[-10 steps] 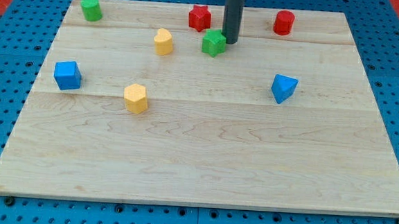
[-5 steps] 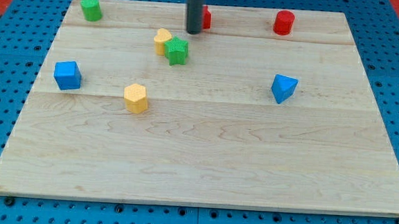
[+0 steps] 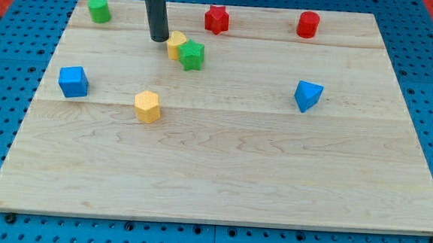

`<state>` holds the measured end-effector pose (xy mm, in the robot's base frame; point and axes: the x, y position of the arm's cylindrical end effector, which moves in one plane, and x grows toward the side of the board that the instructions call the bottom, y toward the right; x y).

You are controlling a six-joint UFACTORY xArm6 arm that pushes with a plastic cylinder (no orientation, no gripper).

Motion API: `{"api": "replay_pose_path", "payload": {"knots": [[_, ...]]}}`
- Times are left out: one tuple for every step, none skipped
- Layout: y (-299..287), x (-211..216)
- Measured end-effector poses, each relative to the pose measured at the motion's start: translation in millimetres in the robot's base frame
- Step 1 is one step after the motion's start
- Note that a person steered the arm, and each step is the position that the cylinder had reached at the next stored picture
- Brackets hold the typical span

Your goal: Slide the green star towards bottom right

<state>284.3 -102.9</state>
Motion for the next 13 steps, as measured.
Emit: {"api": "replay_pose_path", "payload": {"knots": [[28.1,-0.3],[34.5,16.2],[34.5,35.9],[24.0,56.9],[17.4,56.9],[51.5,35.5],[54.5,38.3],[67.7,87.5],[116.4,109.6],[149.5,175.6],[152.3,183.2],[150.7,128.1],[101.8,138.5]]}}
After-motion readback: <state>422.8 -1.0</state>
